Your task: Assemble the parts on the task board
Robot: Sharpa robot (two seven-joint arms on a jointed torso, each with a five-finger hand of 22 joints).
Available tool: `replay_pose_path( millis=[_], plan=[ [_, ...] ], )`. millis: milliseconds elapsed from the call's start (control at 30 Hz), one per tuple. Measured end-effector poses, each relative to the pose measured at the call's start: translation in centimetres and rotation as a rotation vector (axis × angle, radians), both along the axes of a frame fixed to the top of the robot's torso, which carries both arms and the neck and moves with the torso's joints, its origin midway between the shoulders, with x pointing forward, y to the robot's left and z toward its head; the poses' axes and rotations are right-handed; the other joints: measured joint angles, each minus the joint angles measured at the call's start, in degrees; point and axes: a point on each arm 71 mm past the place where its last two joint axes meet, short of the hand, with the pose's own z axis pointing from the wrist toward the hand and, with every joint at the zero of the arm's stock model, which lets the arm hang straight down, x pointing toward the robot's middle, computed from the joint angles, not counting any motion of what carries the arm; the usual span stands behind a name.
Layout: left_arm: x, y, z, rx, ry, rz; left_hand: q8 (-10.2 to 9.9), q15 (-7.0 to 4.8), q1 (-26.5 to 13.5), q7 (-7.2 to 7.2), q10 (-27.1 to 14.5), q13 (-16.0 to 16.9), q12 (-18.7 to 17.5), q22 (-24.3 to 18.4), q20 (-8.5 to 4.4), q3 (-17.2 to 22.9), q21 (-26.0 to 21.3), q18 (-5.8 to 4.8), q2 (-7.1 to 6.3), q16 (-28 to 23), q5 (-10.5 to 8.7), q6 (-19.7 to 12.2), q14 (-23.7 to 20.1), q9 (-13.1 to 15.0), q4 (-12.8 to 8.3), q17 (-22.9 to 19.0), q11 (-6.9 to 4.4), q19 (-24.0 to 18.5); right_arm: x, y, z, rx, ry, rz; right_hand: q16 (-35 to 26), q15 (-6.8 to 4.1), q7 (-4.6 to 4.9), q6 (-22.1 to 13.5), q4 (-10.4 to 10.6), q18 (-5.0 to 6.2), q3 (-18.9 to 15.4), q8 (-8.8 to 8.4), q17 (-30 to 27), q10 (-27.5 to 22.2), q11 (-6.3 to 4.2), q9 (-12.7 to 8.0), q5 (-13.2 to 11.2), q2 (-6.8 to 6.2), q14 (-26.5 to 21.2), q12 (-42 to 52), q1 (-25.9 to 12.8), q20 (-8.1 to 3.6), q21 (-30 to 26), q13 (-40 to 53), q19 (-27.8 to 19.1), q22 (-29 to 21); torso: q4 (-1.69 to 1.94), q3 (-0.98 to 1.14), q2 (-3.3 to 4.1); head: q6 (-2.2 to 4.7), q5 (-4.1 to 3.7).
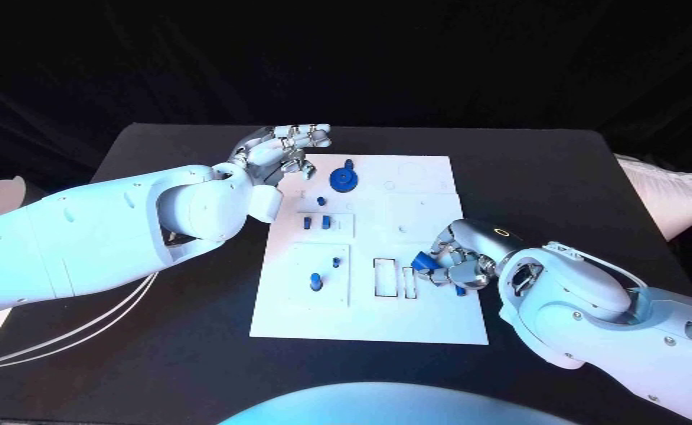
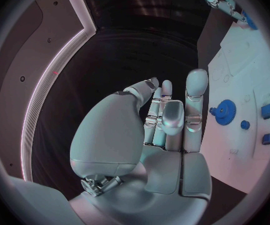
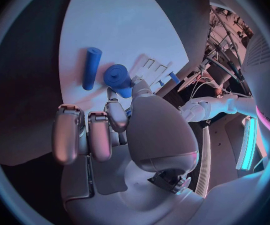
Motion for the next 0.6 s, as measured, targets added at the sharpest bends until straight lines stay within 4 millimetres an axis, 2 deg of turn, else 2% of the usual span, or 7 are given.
replay_pose_path(
  millis=[133, 300, 433, 600],
  plan=[
    [-0.02, -0.04, 0.0, -0.001, 0.001, -0.002, 0.0, 0.0, 0.0, 0.0, 0.0, 0.0, 0.0, -0.05, 0.0, 0.0, 0.0, 0.0, 0.0, 0.0, 0.0, 0.0, 0.0, 0.0, 0.0, 0.0, 0.0, 0.0, -0.24, 0.0, 0.02, 0.098, 0.063, -0.064, 0.0, -0.14, 0.07, 0.07, 1.71, 0.0, 1.47, -0.77, 0.01, -0.19, -0.2, -0.01, 4.62, 1.0, -0.14, -1.22, -1.0, 0.0, 0.0, 0.02, 0.0, -0.29, 0.09, -0.03, 0.02, 0.03, -0.07],
    [-0.03, -0.06, 0.0, -0.001, 0.002, -0.004, 0.0, 0.0, 0.0, 0.0, 0.0, 0.0, 0.0, -0.05, 0.0, 0.0, 0.0, 0.0, 0.0, 0.0, 0.0, 0.0, 0.0, 0.0, 0.0, 0.0, 0.0, 0.0, -0.4, -0.16, 0.13, 0.196, 0.127, -0.137, 0.0, -0.15, 0.43, 0.43, 2.41, -0.01, 1.87, -1.13, 0.04, -0.2, -0.2, -0.02, 6.6, 1.52, -0.15, -1.51, -1.52, 0.0, 0.0, 0.04, 0.0, -0.33, 0.09, -0.03, 0.04, 0.12, 0.0],
    [-0.04, -0.1, -0.01, -0.002, 0.003, -0.006, 0.0, 0.0, 0.0, 0.0, 0.0, -0.01, 0.0, -0.05, 0.0, 0.0, 0.0, 0.0, 0.0, 0.0, 0.0, 0.0, 0.0, 0.0, 0.0, 0.01, 0.0, 0.0, -0.43, -0.41, 0.36, 0.244, 0.148, -0.178, 0.0, -0.15, 0.63, 0.63, 2.54, 0.0, 1.84, -1.65, 0.04, -0.2, -0.2, -0.04, 9.37, 1.66, -0.15, -1.6, -1.66, 0.0, 0.0, 0.04, 0.0, -0.12, 0.12, -0.04, 0.02, 0.11, -0.01],
    [-0.04, -0.16, -0.01, -0.002, 0.003, -0.008, 0.0, 0.0, 0.0, 0.0, 0.0, -0.01, 0.0, -0.05, 0.0, 0.0, 0.0, 0.0, 0.0, 0.0, 0.0, 0.0, 0.0, 0.0, 0.0, 0.01, 0.01, 0.0, -0.58, -0.09, 0.68, 0.283, 0.162, -0.194, 0.0, -0.14, 0.64, 0.63, 2.57, 0.0, 1.82, -1.77, 0.04, -0.2, -0.2, -0.05, 9.85, 1.67, -0.14, -1.66, -1.68, 0.0, 0.0, 0.06, 0.0, 0.06, 0.15, -0.04, -0.01, 0.12, -0.01]
  ],
)
